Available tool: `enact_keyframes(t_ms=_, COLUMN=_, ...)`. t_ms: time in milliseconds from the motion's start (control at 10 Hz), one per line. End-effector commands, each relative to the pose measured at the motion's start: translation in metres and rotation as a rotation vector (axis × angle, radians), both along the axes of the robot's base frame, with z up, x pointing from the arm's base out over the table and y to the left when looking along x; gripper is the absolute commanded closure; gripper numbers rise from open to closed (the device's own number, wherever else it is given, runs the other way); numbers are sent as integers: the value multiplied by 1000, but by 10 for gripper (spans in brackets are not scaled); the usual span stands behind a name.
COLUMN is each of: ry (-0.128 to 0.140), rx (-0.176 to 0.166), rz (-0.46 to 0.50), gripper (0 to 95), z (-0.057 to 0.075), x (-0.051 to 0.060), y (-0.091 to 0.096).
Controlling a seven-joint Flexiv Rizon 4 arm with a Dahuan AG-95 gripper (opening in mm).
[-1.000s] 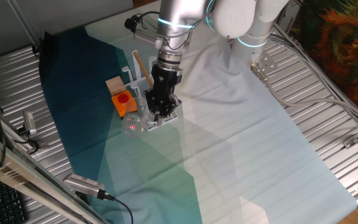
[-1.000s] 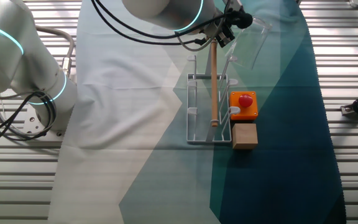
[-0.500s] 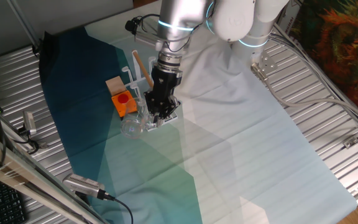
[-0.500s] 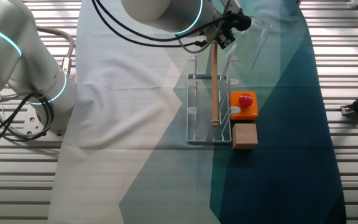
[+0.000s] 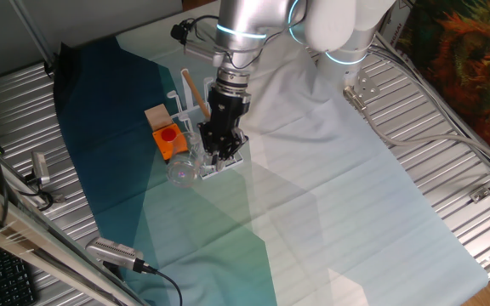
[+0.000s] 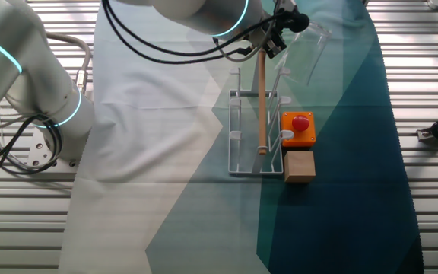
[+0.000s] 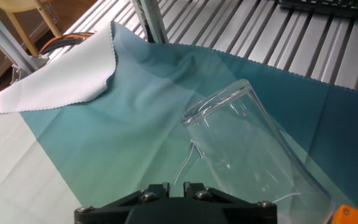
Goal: Put the cup on the cup rack
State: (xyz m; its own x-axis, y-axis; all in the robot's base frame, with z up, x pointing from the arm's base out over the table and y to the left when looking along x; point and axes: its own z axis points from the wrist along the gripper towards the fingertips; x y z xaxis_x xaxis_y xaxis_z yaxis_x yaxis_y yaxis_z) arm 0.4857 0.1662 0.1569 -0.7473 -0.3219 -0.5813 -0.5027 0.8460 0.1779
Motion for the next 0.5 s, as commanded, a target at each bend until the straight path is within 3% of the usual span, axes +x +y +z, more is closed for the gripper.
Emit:
enact_keyframes(t_ms=100, ry=-1, rx=2, rz=-2, gripper=950, z=-2, x=2, y=0)
enact_keyframes(t_ms=500, ry=2, rx=-5, rz=-2, gripper=950, z=-2, x=2, y=0)
